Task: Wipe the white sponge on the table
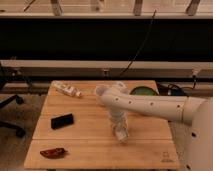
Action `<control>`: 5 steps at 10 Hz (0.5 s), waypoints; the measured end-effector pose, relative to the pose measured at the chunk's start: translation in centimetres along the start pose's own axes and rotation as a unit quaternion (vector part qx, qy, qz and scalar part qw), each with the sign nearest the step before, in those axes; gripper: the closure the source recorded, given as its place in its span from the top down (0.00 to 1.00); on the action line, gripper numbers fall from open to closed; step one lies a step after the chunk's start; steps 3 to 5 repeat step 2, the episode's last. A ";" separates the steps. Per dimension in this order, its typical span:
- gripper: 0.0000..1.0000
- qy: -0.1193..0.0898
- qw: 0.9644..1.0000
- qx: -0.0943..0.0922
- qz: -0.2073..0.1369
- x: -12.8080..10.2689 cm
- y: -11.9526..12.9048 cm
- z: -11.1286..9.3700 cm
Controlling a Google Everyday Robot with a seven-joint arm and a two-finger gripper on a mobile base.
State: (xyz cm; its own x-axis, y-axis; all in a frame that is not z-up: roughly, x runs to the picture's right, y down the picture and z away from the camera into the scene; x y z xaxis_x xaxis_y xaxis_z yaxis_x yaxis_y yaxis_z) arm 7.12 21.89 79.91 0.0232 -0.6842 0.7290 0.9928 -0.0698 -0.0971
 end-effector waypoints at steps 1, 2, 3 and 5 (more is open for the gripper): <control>0.00 0.006 1.000 -0.001 -0.007 1.0 0.2 -0.2; 0.00 0.009 1.000 -0.002 -0.011 1.5 0.5 -0.3; 0.00 0.009 1.000 -0.002 -0.011 1.5 0.5 -0.3; 0.00 0.009 1.000 -0.002 -0.011 1.5 0.5 -0.3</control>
